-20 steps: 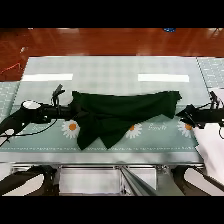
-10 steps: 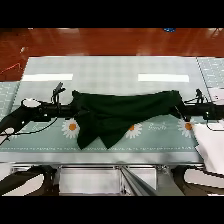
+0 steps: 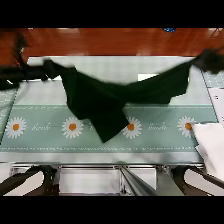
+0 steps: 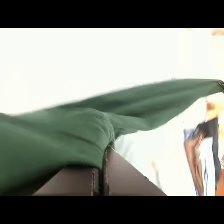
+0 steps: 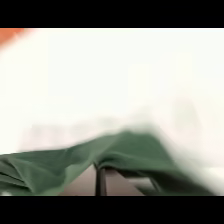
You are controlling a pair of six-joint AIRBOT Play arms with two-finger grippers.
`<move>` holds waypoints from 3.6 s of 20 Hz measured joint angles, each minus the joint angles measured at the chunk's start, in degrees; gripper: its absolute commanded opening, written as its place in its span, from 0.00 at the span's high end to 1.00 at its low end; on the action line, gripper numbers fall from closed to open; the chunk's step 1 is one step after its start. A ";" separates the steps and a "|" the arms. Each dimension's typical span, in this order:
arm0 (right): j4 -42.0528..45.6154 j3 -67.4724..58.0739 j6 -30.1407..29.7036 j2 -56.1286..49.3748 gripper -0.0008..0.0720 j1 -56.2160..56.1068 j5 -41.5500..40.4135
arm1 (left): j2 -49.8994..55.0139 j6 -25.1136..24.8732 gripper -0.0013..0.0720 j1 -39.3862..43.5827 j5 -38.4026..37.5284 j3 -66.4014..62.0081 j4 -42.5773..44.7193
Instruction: Fold the shirts.
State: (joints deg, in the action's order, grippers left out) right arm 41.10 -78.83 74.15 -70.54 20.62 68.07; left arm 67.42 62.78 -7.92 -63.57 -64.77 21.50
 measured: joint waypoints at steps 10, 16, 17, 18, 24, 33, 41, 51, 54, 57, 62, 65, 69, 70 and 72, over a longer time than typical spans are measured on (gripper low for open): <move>8.66 -25.18 6.82 22.40 0.96 -0.09 4.94 | -13.79 5.09 0.95 -10.95 -8.76 -36.17 1.77; 22.88 -21.77 12.85 36.74 0.96 -0.09 13.16 | -27.78 9.33 0.95 -13.92 -9.51 -38.77 20.11; 24.68 -19.43 13.86 38.88 0.96 -0.09 14.47 | -29.40 10.78 0.95 -12.59 -10.16 -38.75 24.72; 26.36 -16.26 14.75 41.03 0.96 -0.09 15.89 | -30.49 12.24 0.95 -10.91 -10.54 -38.14 28.76; 28.00 7.19 17.27 46.84 0.96 -0.09 16.63 | -31.19 18.10 0.95 -1.25 -13.35 -18.03 42.16; 15.23 28.83 7.48 21.66 0.96 -0.15 -6.80 | -1.31 18.88 0.95 1.42 12.37 7.17 38.34; -5.90 11.87 -3.72 -19.12 0.70 -3.10 -18.23 | 24.98 18.71 0.71 4.15 19.76 -11.13 31.65; -12.61 -7.93 1.66 -26.93 0.43 5.27 -6.58 | 26.95 20.83 0.29 -6.88 -5.29 -23.28 34.93; -2.45 -5.14 3.54 -20.28 0.43 10.14 -1.55 | 19.58 19.80 0.29 -12.00 -11.45 -12.66 35.47; 4.66 5.70 3.04 -11.47 0.43 13.99 -1.29 | 9.11 18.49 0.29 -14.56 -10.16 5.40 34.99; 5.40 27.45 -1.73 1.90 0.43 17.88 -3.80 | -5.22 15.30 0.29 -15.82 -7.39 32.54 29.35; 4.42 34.97 -3.26 7.19 0.43 18.58 -4.74 | -8.66 14.08 0.29 -14.97 -7.43 42.21 25.73; 3.98 39.39 -3.89 10.73 0.43 18.93 -4.39 | -9.97 13.40 0.29 -10.23 -5.20 49.40 20.63; 3.80 39.89 -3.91 11.15 0.43 18.93 -4.04 | -10.08 13.31 0.29 -8.35 -4.35 50.36 18.97; 3.69 40.46 -3.87 11.61 0.43 18.97 -3.39 | -10.16 13.29 0.29 -4.20 -0.72 51.52 15.37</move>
State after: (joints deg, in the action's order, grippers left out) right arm 44.80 -38.37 70.28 -58.94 39.59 64.69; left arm 57.25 76.07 -12.12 -64.29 -13.26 36.86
